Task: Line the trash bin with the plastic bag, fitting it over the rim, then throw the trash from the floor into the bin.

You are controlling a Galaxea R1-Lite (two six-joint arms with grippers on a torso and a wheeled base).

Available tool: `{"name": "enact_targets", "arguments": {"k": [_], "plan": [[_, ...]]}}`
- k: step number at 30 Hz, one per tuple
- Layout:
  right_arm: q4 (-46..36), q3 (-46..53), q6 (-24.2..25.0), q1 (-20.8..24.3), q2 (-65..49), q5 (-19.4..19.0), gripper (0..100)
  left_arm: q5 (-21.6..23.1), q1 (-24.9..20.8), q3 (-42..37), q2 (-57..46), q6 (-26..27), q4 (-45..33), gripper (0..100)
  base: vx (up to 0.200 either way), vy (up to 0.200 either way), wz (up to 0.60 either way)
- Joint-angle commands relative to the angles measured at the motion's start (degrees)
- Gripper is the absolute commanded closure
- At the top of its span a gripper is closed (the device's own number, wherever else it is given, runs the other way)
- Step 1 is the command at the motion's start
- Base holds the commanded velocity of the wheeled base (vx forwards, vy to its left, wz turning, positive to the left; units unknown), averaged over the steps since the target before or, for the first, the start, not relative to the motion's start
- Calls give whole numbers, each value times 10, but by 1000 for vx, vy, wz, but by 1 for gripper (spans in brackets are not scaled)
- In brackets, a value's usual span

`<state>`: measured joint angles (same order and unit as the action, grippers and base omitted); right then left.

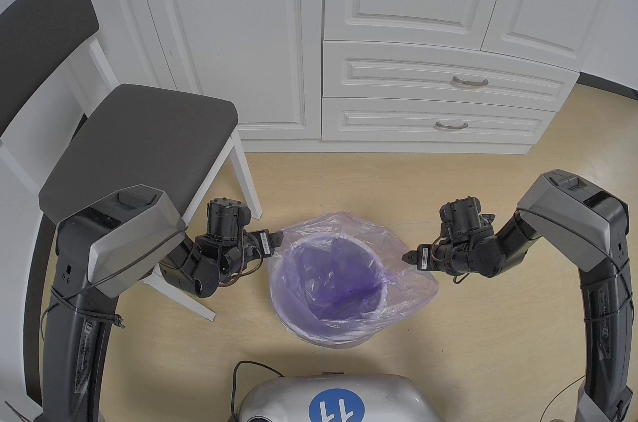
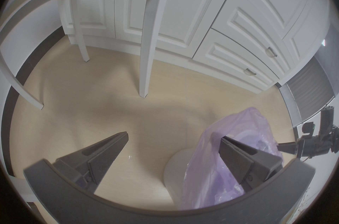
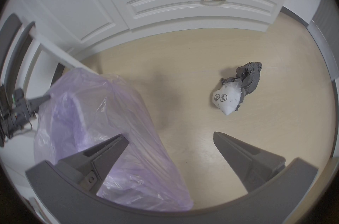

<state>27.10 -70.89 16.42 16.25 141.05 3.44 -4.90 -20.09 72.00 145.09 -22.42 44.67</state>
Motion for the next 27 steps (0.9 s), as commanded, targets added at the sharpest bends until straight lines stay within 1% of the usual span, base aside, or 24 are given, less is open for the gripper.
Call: {"name": "enact_targets", "arguments": {"k": [1,7,12,14,18,21,22,24,27], "plan": [[-6,-53,33,0,50,10,0,-1,11,38,26,-3,-34,0,0,0,0],[-12,-77,31,4,82,28,0,-5,19,68,36,-3,-78,0,0,0,0],[-36,-85,30,4,82,31,0,-9,25,79,40,-3,-103,0,0,0,0],[-46,-87,30,6,82,32,0,-9,25,75,39,-3,-112,0,0,0,0],[-64,-79,8,7,77,33,0,-13,23,68,32,-3,-130,0,0,0,0],[-59,-76,9,8,73,33,0,-13,24,62,27,-3,-125,0,0,0,0],[-54,-67,13,11,61,37,0,-13,25,53,14,-2,-121,0,0,0,0],[-43,-41,7,15,30,44,0,-12,25,33,-9,3,-119,0,0,0,0],[-31,-12,3,20,3,45,0,-11,23,18,-29,6,-119,0,0,0,0]]}}
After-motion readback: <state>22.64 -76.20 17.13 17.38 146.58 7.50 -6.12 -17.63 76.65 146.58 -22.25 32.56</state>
